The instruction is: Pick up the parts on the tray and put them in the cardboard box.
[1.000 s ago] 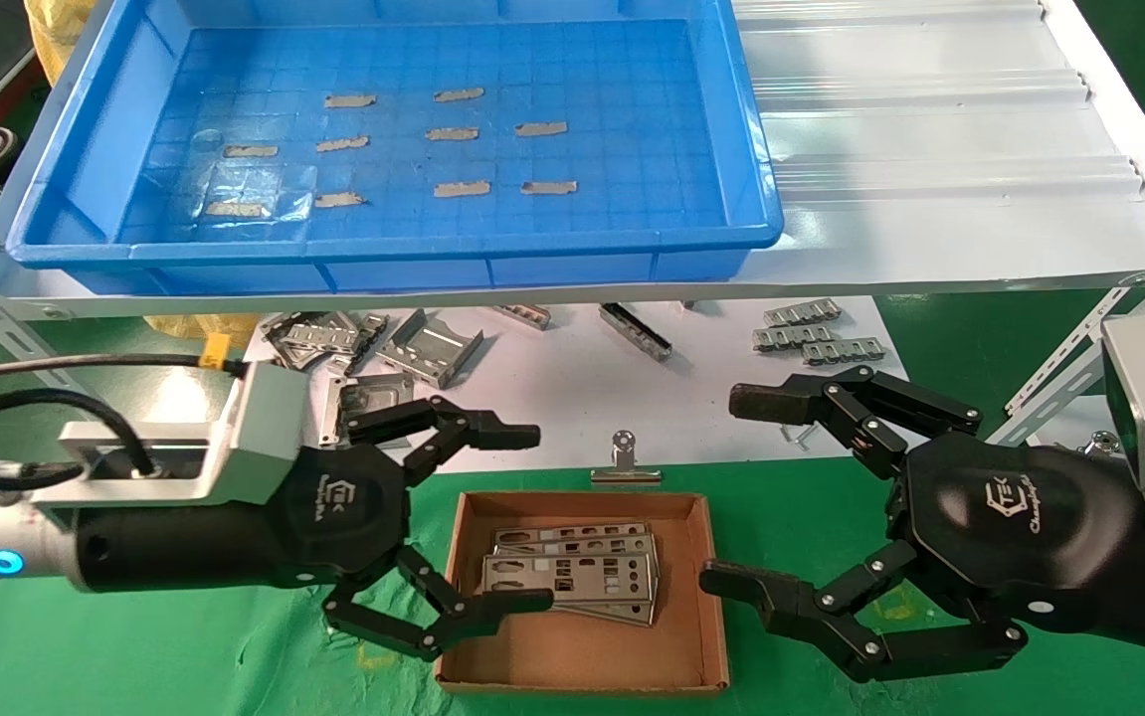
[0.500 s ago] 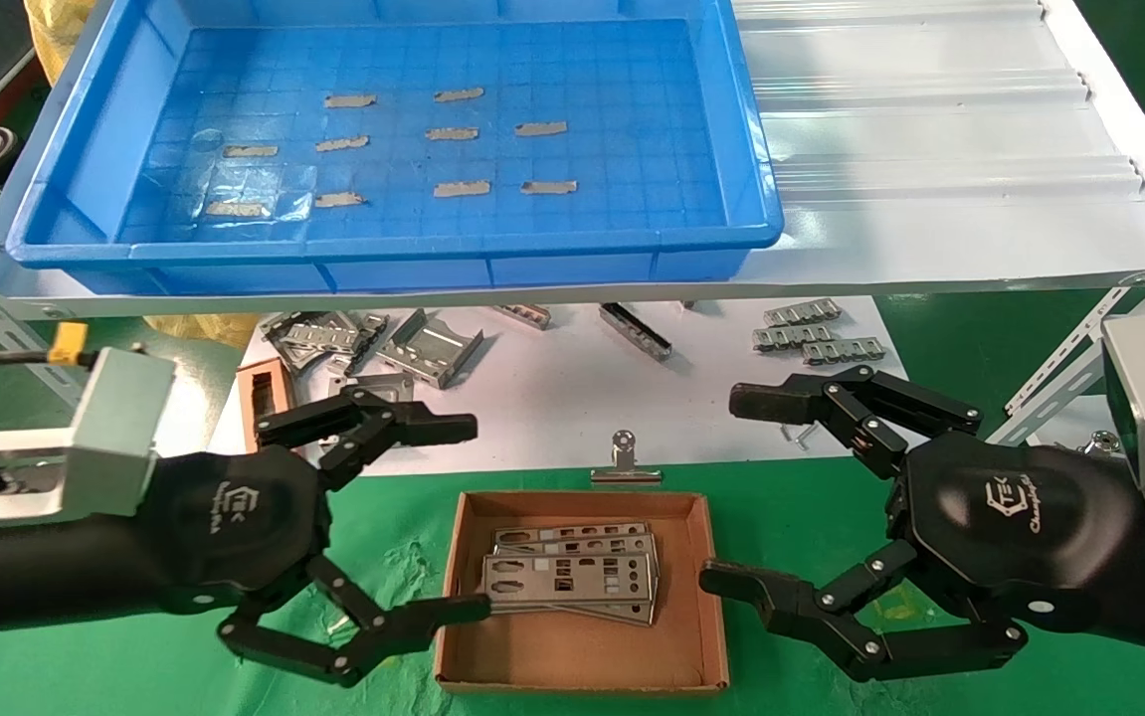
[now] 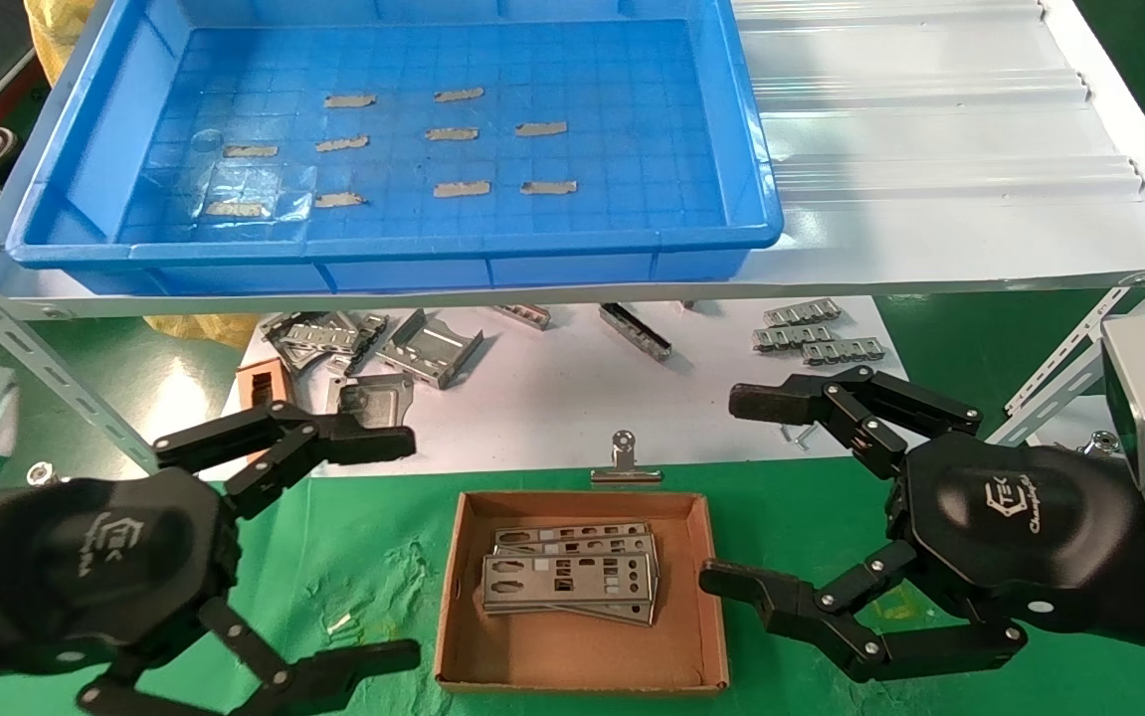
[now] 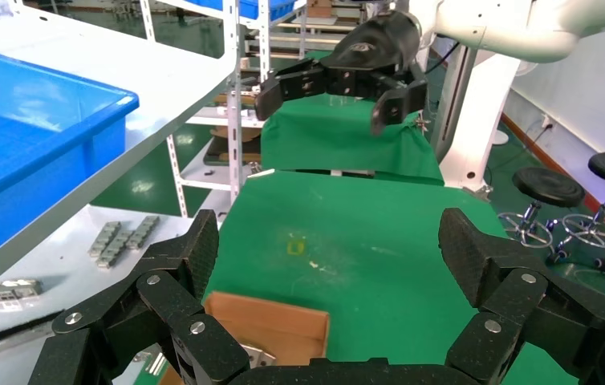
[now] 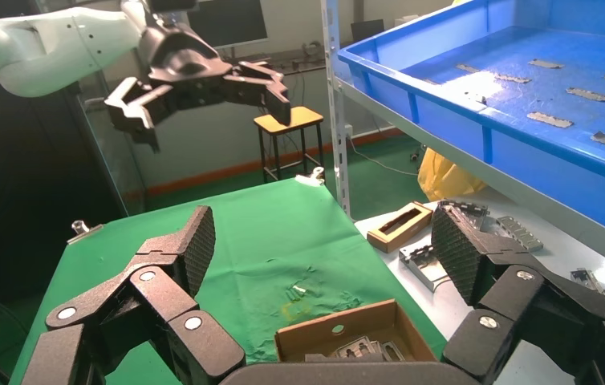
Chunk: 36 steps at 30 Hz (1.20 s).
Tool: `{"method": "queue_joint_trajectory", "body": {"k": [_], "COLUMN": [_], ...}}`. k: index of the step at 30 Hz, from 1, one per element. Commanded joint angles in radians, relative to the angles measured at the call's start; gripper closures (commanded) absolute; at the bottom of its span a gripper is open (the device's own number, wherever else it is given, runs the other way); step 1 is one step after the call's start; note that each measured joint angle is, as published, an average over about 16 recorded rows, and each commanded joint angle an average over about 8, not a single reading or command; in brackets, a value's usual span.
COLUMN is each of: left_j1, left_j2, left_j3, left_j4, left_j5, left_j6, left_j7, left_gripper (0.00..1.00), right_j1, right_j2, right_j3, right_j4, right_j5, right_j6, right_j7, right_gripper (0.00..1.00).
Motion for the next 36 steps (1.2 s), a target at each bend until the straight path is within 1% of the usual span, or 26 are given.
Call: {"method": "queue_joint_trajectory", "body": {"k": [1,7,36], "left_j1": [0.017,0.034,0.019], "left_j2": [-0.018,-0.034,-0.019], "left_j3": [-0.021,-0.040,-0.022], "left_j4": [-0.029,-0.056,-0.031], "left_j5": [-0.007,-0.015,-0.008], "left_j6": [-0.003,-0.006,-0.004], "left_j7": [-0.020,-0.033,-0.022], "left_gripper": [0.00,0.00,0.00], "right_j1": [0.000,0.000,0.000], "right_j2": [0.000,0.000,0.000], "right_j3": [0.000,0.000,0.000], "right_j4": [0.000,0.000,0.000], "right_j5": [0.000,0.000,0.000], "right_j6": [0.000,0.000,0.000], "right_j7": [0.000,0.000,0.000], "right_gripper": [0.00,0.00,0.00]}}
